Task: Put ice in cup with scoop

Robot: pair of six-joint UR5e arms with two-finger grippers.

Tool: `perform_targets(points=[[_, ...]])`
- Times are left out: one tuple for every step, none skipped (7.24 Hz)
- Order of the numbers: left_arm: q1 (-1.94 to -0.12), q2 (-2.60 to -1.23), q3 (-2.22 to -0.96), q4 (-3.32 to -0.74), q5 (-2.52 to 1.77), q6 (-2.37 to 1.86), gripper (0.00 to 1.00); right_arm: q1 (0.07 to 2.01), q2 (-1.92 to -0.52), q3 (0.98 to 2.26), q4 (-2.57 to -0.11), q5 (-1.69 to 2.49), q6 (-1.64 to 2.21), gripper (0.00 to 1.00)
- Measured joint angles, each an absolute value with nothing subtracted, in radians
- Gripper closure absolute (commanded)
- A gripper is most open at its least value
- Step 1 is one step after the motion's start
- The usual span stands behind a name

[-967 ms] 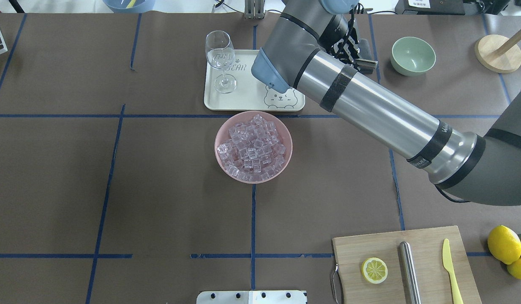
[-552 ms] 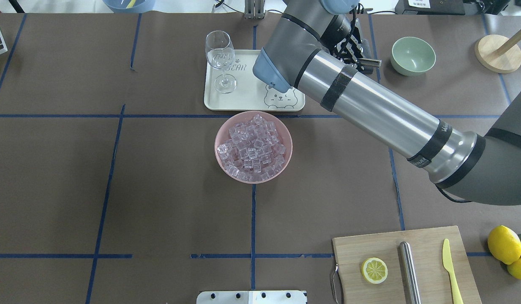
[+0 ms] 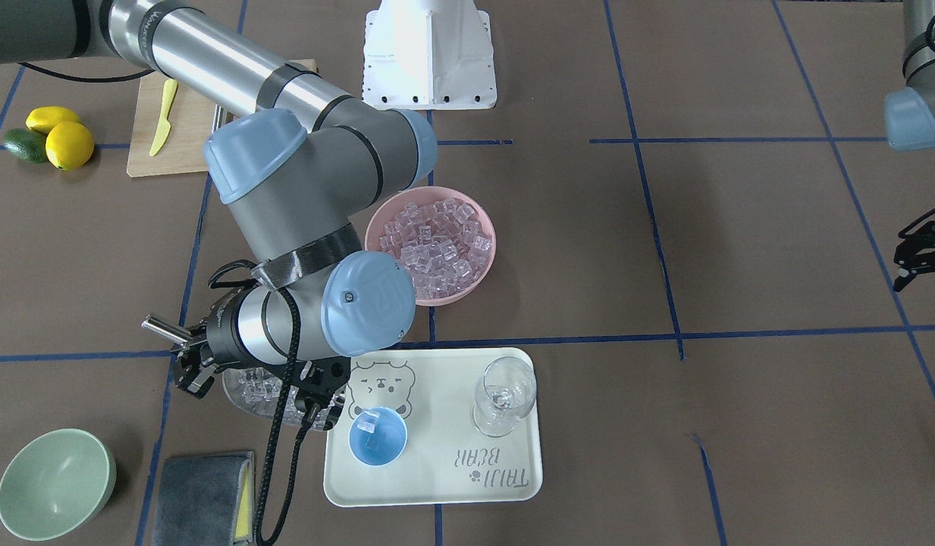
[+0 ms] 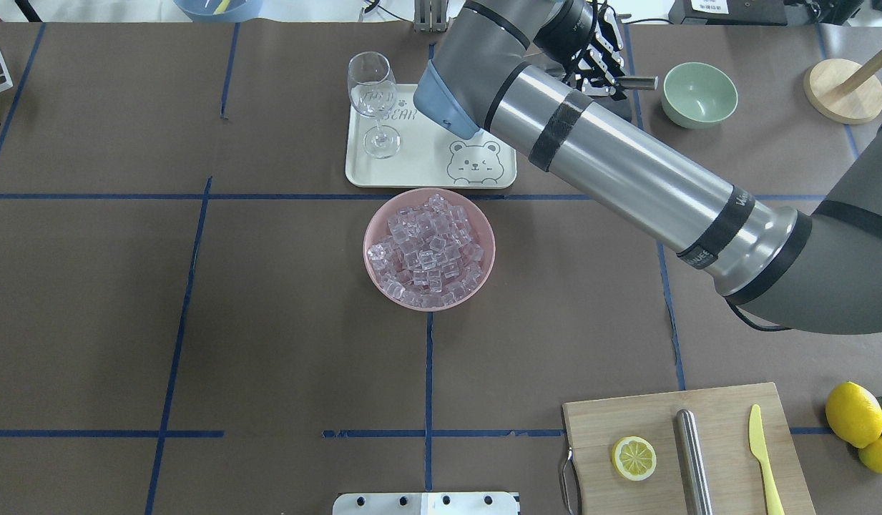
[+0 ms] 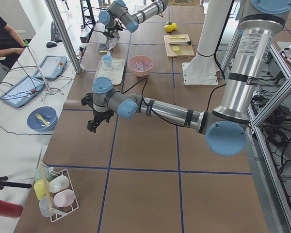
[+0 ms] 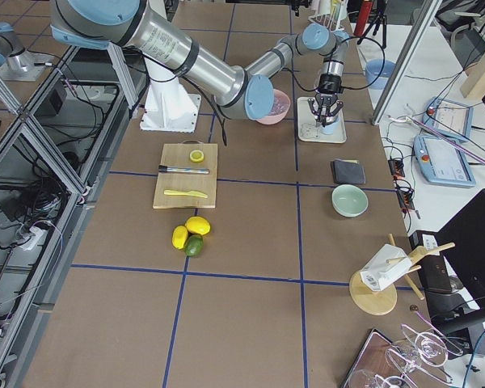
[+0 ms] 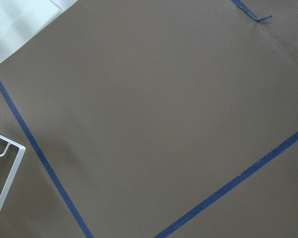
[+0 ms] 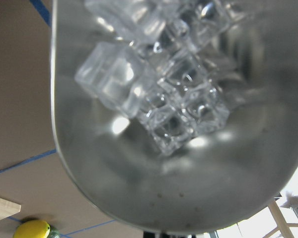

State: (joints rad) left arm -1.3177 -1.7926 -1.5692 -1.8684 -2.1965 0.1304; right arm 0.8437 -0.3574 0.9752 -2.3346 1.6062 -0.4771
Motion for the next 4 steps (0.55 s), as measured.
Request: perform_targets(points=[[-1.318, -1.792, -1.569, -1.870, -2.197, 0.130, 0.00, 0.842, -0.350, 0.971, -2.348, 1.597, -0.483, 1.00], [-1.318, -1.791, -1.568, -1.871, -2.197, 0.130, 0.00, 0.841, -0.343, 0.969, -2.361, 1.589, -0.486, 1.00], [-1.318, -1.790, -1.565, -1.872, -2.196, 0.131, 0.00, 0.840, -0.339, 0.968, -2.371, 1.584, -0.487, 1.00], [-1.318, -1.790, -1.562, -1.872, -2.196, 0.134, 0.00, 0.840, -0.338, 0.968, -2.377, 1.580, -0.488, 1.00]])
